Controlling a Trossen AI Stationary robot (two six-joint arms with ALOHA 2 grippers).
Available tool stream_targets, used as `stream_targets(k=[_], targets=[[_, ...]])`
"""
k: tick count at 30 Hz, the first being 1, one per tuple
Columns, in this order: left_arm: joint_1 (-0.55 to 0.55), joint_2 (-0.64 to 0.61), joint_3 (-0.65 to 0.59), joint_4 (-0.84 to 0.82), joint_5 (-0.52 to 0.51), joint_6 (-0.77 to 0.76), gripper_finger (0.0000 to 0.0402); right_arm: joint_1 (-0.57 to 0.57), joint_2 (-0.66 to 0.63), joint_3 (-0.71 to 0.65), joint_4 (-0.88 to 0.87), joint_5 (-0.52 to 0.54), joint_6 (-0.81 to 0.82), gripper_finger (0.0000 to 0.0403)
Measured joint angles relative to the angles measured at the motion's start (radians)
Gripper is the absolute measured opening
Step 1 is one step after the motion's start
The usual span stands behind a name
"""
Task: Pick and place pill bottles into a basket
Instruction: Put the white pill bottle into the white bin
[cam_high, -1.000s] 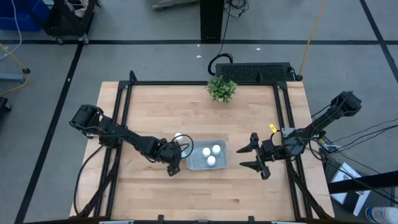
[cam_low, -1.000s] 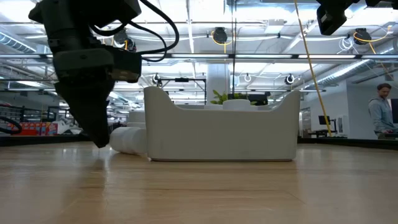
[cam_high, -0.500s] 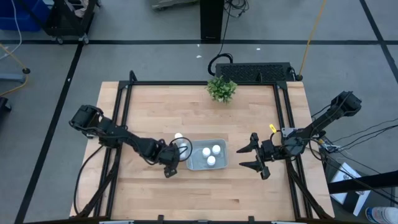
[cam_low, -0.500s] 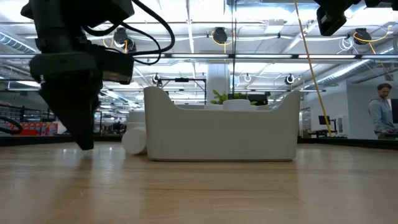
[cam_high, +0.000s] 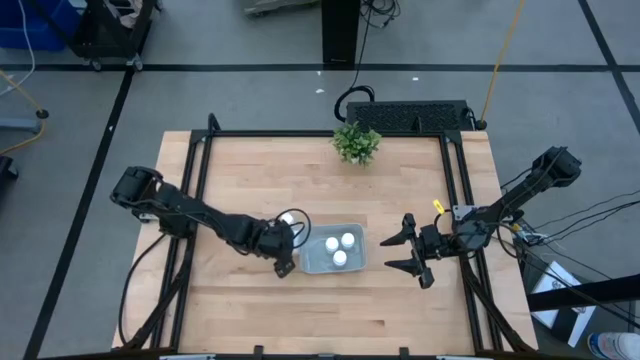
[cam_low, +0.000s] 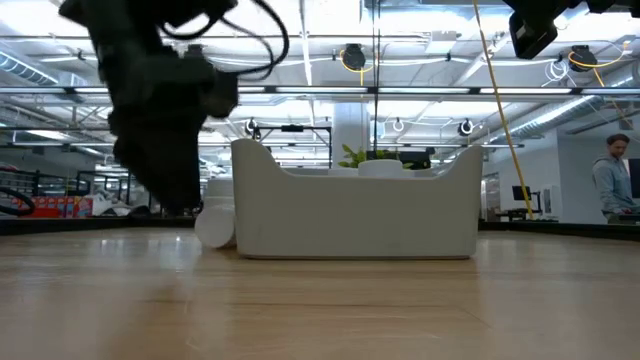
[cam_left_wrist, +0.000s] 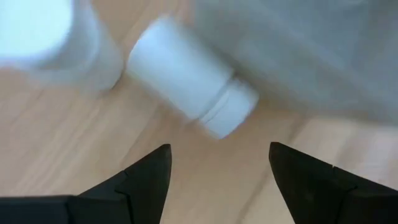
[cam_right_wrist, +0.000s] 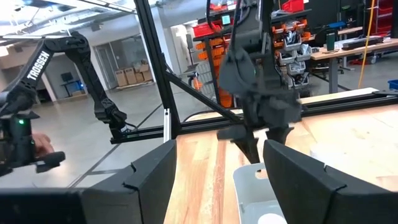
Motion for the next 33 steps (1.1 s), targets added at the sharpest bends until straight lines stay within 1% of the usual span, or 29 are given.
stream_targets(k=[2,5,8,16,21,26,28,33], targets=[[-0.001,-0.001,0.026,0.034,-0.013,-0.003,0.0273,0.000,0.000,0.000,-0.001,0.000,0.000,0.0236],[0.006,0.000,0.047,0.013,-0.048,-0.034,0.0273,0.000,0.000,0.000,0.000,0.005,0.000,0.0236],[0.025,0.004,0.052,0.024,-0.045,-0.055,0.0273,0.000,0.000,0.000,-0.001,0.024,0.002,0.0236],[0.054,0.004,0.048,-0.025,-0.052,-0.079,0.0273,0.000,0.000,0.000,-0.003,0.023,0.003,0.0236],[0.068,0.004,0.048,-0.020,-0.055,-0.086,0.0273,0.000,0.000,0.000,-0.008,0.024,0.001,0.0236],[0.070,0.046,0.047,0.003,-0.044,-0.084,0.0273,0.000,0.000,0.000,-0.008,0.025,0.001,0.0236],[0.071,0.069,0.049,0.040,-0.036,-0.081,0.0273,0.000,0.000,0.000,-0.009,0.025,0.001,0.0236],[0.081,0.100,0.047,0.030,-0.027,-0.074,0.0273,0.000,0.000,0.000,-0.016,0.026,0.003,0.0236]])
